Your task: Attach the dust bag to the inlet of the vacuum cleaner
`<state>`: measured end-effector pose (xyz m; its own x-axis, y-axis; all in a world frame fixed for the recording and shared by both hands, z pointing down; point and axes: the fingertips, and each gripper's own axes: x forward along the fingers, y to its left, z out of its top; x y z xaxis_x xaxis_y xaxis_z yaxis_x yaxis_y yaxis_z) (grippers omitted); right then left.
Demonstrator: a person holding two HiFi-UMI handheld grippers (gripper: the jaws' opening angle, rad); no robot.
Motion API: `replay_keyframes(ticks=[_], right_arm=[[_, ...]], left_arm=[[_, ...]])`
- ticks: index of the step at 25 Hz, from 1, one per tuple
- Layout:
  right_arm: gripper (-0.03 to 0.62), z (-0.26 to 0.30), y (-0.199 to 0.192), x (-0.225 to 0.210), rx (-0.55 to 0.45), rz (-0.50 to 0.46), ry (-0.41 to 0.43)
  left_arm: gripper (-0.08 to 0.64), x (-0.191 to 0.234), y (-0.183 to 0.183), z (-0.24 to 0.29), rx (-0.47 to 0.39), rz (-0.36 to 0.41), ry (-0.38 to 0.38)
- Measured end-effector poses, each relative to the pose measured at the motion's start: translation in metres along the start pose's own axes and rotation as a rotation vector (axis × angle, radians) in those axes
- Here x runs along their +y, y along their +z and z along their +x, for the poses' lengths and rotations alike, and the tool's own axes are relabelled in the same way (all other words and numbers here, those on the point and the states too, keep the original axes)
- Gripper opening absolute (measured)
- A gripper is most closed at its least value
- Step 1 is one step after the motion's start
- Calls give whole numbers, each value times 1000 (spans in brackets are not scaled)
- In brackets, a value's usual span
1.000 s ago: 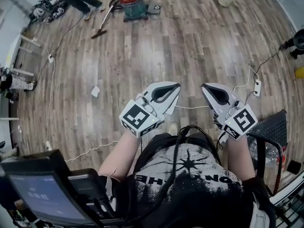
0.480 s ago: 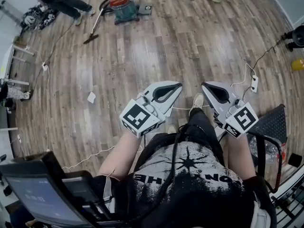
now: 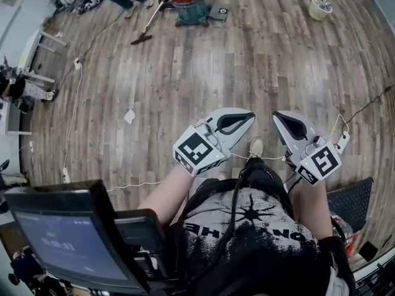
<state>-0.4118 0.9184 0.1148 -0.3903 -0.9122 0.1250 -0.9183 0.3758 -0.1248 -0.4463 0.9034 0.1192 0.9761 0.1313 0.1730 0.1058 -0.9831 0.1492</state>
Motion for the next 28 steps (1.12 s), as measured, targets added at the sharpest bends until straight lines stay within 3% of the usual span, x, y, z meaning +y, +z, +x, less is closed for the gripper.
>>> replay_keyframes(ticks=[10,20,28], right_arm=[[5,4,28,-113,1,-17,148],[5,15,49,-148,4,-34,233],[5,19,54,-167,15,-18,258]], left_arm=[[-3,54,41,105,-8,-9,106],[-3,83,68,128,-14,-9,181],[-3,98,86,147,-27,2,190]])
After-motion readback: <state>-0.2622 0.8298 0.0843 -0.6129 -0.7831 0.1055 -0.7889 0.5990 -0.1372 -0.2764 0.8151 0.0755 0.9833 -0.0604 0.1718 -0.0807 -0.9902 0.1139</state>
